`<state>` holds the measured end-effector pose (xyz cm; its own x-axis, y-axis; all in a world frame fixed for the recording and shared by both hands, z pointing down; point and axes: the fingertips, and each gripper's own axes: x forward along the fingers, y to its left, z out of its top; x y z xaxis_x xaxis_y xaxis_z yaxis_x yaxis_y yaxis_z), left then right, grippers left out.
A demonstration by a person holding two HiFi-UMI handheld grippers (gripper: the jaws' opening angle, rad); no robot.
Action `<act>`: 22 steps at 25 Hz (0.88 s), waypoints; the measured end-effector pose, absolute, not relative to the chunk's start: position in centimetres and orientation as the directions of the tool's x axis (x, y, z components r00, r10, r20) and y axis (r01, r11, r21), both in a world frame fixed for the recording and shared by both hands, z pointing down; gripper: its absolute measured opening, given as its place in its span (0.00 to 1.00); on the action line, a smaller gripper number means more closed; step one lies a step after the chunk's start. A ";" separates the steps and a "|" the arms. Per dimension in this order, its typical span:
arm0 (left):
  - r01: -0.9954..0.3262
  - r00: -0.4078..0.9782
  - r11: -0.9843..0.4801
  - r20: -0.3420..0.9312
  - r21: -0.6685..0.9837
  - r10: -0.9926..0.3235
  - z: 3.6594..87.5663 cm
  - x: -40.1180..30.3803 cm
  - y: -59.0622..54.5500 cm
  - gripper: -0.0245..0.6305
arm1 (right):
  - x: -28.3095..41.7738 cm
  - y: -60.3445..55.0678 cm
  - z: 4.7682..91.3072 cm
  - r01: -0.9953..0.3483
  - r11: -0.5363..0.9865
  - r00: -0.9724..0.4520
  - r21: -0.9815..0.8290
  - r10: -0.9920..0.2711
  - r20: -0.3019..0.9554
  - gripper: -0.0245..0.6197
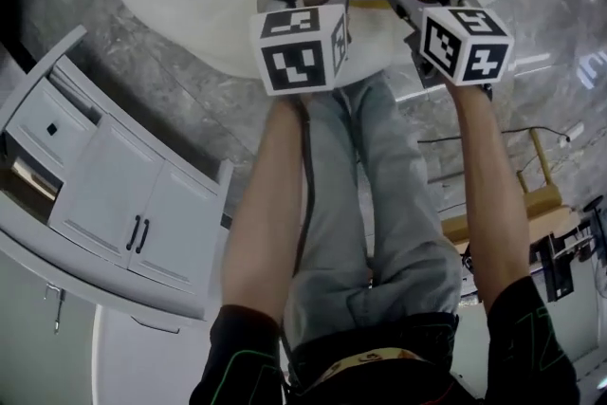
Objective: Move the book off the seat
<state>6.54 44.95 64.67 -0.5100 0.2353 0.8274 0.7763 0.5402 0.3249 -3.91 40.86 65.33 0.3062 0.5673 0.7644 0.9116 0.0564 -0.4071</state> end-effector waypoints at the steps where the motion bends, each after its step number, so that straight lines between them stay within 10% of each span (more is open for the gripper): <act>1: 0.753 -0.521 0.578 0.822 0.315 0.231 63.8 6.1 45.2 0.46 | -4.2 40.6 64.5 0.910 0.085 0.283 -0.405 0.587 0.759 0.45; 22: 0.130 -0.720 0.980 0.694 0.151 -0.011 46.5 -1.3 39.6 0.46 | -6.3 29.5 48.5 0.712 0.586 -0.271 -0.386 0.737 0.620 0.45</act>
